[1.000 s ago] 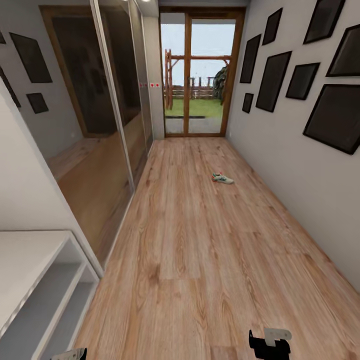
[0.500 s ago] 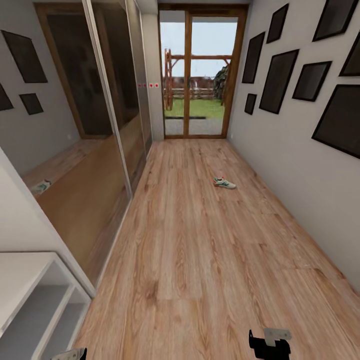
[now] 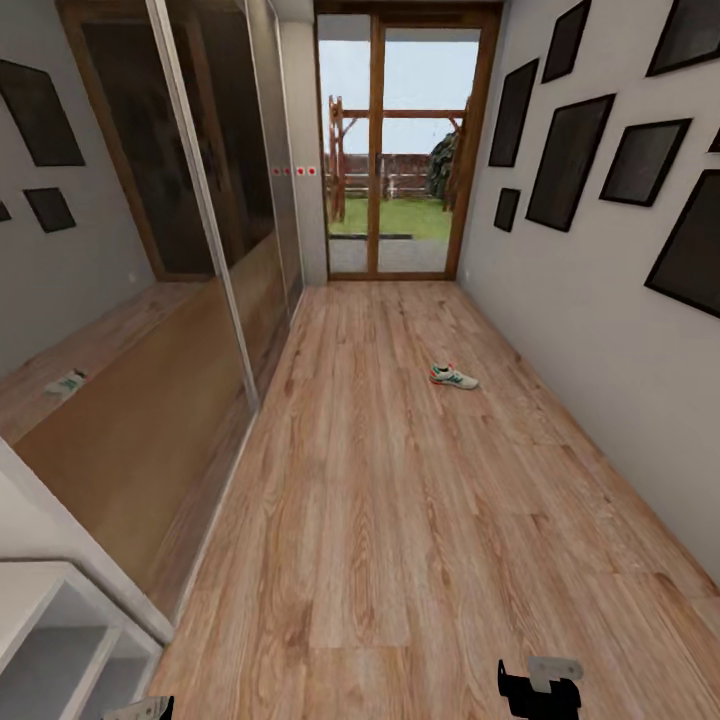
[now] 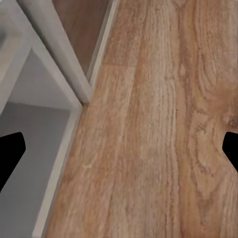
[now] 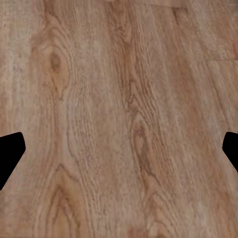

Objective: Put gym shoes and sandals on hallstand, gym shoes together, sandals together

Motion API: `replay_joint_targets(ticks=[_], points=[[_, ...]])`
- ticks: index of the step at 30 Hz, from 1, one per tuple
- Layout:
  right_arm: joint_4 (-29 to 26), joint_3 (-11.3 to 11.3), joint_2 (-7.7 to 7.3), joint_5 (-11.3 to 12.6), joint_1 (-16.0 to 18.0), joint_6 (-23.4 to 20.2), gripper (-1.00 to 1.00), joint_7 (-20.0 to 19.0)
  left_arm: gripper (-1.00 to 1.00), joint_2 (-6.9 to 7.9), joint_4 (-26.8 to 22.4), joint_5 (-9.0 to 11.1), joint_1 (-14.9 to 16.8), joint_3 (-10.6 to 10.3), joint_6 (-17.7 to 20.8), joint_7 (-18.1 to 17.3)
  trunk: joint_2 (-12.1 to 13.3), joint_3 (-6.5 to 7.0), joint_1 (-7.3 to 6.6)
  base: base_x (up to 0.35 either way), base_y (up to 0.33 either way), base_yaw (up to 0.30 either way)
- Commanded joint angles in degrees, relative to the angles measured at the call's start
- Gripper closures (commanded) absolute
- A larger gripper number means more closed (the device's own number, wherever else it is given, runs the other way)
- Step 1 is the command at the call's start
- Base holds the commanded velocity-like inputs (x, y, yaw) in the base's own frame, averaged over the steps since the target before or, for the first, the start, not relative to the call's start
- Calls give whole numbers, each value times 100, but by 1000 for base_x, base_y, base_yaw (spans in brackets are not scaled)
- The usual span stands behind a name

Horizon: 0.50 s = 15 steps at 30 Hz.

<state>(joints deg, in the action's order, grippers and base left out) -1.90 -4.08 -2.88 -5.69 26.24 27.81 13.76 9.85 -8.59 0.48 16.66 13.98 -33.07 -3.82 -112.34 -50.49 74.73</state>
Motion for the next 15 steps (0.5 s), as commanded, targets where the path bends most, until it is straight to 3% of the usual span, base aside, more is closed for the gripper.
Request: replay_joint_targets(ticks=[1, 8, 15], points=[[3, -41, 3, -58, 4, 14, -100, 21, -100, 0, 6, 5, 4, 38, -15, -40, -2, -5, 3, 338, 0, 0], [1, -40, 12, -56, 4, 14, -100, 21, -100, 0, 6, 5, 4, 38, -15, -40, -2, -5, 3, 338, 0, -25], [-2, -42, 14, -50, 4, 14, -100, 26, -100, 0, 6, 5, 4, 39, -15, -40, -2, -5, 3, 338, 0, -124]])
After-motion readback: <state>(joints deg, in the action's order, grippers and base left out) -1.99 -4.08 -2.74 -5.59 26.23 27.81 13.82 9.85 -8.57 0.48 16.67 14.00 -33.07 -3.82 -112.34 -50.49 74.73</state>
